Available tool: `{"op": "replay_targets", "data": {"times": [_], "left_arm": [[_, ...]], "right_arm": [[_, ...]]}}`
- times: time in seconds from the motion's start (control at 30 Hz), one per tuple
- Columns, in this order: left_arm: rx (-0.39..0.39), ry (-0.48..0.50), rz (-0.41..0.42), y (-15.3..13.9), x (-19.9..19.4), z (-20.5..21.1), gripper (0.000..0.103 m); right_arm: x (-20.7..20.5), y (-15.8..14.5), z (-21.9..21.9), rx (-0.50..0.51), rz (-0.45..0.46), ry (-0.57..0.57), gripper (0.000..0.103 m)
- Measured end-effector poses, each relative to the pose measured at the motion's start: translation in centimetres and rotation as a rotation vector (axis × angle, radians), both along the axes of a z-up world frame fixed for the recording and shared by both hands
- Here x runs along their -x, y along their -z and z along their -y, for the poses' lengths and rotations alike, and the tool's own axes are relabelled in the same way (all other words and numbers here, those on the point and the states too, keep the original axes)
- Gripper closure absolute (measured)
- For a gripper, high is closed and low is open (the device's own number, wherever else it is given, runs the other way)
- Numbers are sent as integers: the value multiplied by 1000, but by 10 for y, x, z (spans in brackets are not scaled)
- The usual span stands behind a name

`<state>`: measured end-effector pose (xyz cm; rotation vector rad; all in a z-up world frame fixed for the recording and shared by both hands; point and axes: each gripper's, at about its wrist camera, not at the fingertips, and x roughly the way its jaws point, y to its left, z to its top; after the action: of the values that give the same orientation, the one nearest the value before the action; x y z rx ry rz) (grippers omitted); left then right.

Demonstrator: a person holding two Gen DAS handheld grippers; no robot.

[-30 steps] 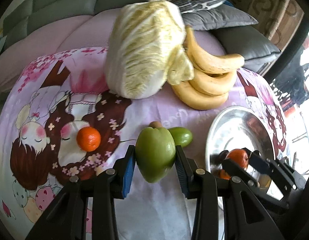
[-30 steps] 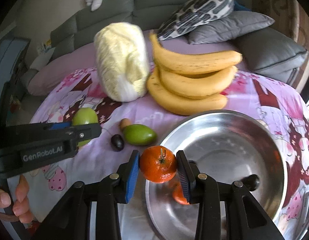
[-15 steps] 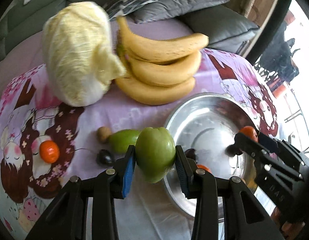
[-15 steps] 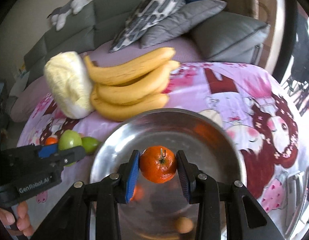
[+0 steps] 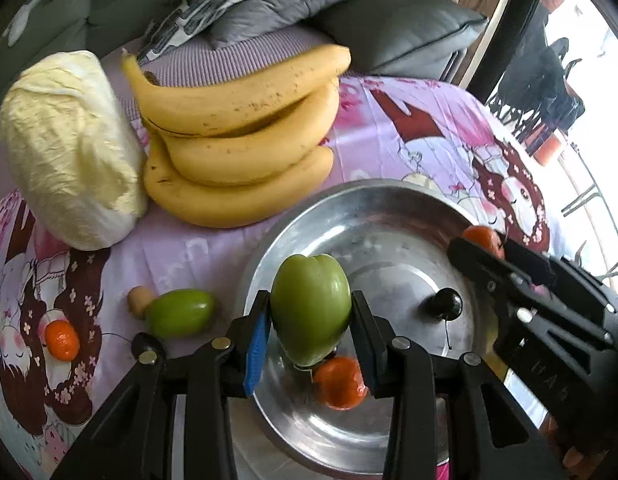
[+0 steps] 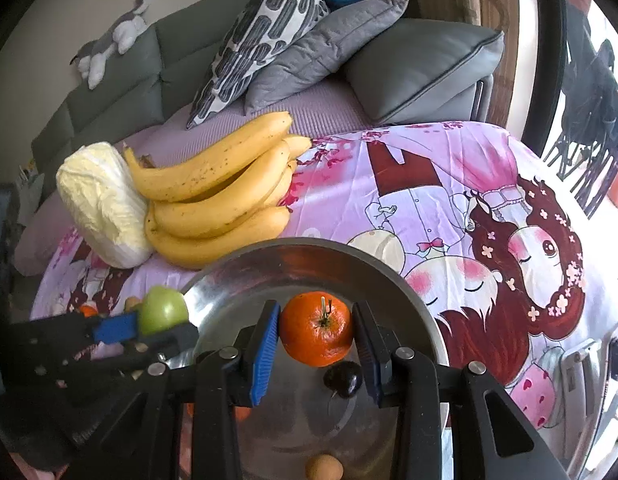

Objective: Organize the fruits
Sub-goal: 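Carry the green fruit with the left tool while the right tool carries the tangerine over the bowl, then open the left tool to drop the green fruit while the right tool drops the tangerine into the bowl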

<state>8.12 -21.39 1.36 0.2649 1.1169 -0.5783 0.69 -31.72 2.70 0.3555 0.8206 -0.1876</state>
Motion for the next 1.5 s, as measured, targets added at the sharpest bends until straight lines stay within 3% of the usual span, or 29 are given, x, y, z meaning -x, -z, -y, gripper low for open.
{"op": "replay_targets", "data": {"times": [0.5,1.5], "left_arm": [[-55,14,5,19,-13,23,63],[-87,23,-43,41,-3,34,63]], "right_arm": [[-19,24,18,-49,-21,56,63],[-27,40,7,40,-120,44,63]]}}
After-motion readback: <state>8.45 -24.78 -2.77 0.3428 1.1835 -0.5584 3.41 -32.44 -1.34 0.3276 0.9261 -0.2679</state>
